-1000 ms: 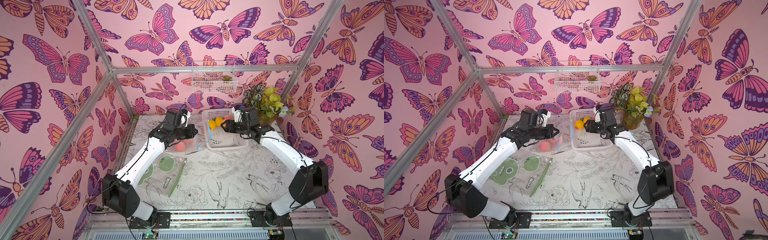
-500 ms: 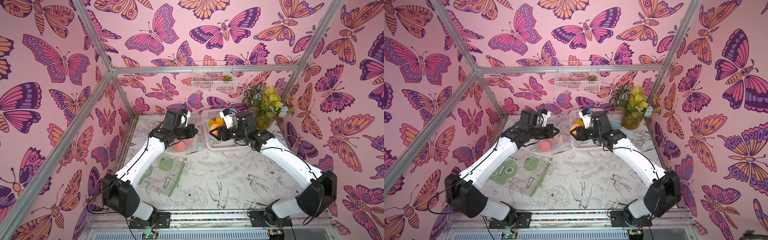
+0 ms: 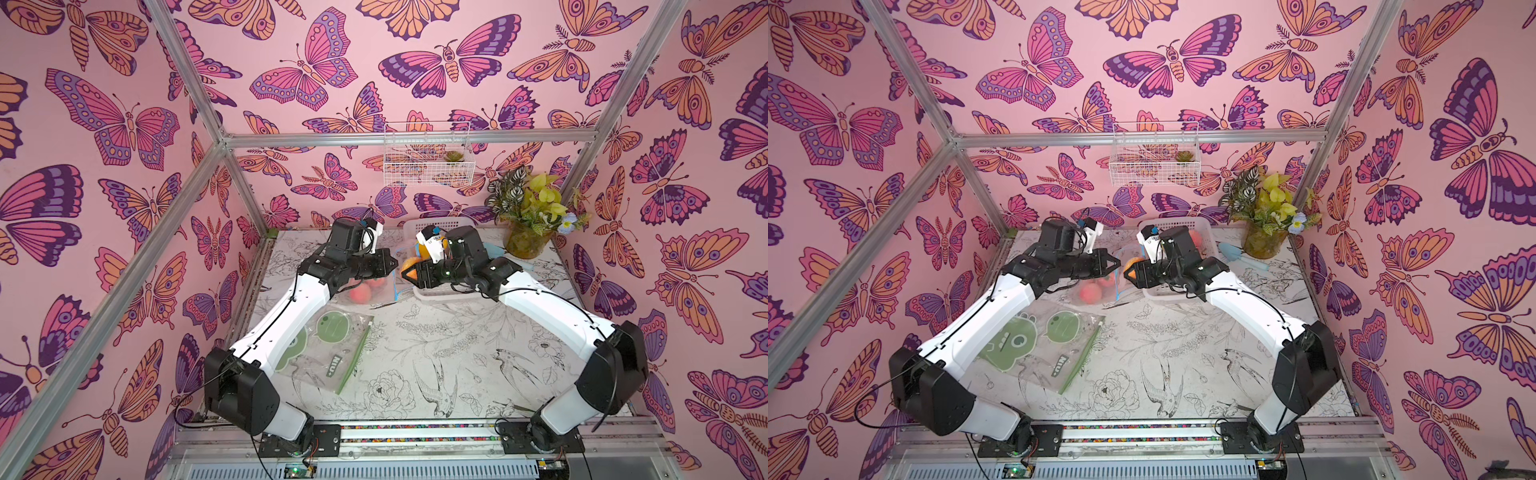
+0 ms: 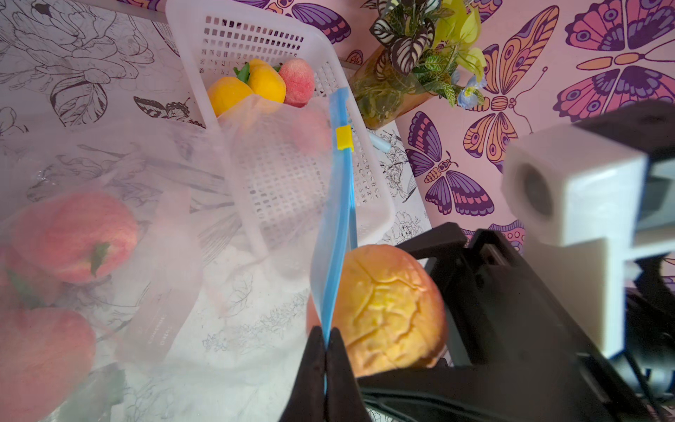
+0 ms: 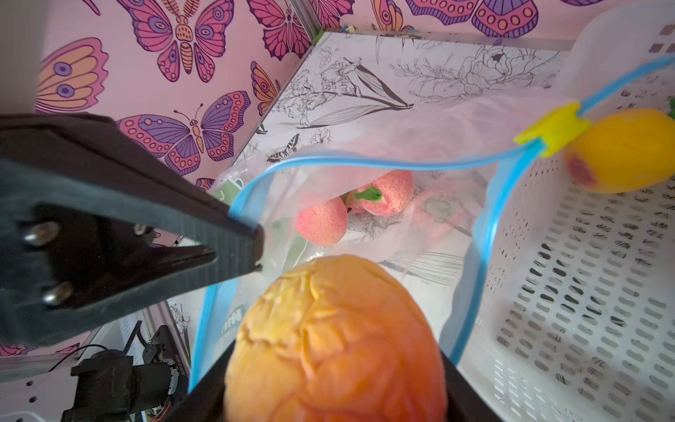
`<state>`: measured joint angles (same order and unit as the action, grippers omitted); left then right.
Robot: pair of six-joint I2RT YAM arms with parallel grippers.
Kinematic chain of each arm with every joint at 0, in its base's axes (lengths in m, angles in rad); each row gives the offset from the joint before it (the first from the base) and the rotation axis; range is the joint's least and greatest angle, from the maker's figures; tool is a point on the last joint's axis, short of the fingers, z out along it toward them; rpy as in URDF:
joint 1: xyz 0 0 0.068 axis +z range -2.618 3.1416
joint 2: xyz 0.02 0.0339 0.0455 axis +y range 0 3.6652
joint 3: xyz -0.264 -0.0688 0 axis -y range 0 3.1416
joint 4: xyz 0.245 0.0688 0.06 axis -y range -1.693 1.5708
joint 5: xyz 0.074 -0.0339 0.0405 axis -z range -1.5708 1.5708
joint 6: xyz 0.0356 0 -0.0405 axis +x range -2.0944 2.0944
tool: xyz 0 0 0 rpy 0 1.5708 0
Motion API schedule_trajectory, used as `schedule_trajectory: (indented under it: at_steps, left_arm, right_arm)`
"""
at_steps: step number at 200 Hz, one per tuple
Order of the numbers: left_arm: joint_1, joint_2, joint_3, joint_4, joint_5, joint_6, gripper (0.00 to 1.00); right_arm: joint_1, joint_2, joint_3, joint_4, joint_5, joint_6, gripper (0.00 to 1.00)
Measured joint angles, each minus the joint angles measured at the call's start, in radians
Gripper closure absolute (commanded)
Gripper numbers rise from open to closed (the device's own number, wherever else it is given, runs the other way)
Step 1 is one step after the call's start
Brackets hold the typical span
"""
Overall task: Place the peach in a zip-top bag and seal the zipper
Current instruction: Place the peach in the zipper food storage bag.
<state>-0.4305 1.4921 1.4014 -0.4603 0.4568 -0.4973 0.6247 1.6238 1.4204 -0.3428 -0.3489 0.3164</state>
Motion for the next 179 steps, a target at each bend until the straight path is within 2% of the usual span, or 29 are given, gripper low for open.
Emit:
schedule_trajectory:
  at_steps: [67,108,179]
  left_arm:
    - [0.0,0.0,0.0,0.0,0.018,0.01,1.0]
    - [0.0,0.0,0.0,0.0,0.019,0.016,1.0]
    - [0.0,-0.014,-0.005,0.0,0.019,0.026,1.0]
  right_arm:
    - [0.026,0.045,0.065,-0.058,0.102,-0.004,0.31]
    - [0.027,0.047,0.066,-0.066,0.113,-0.003,0.21]
    - [0.027,0.027,0.055,-0.03,0.113,-0.003,0.19]
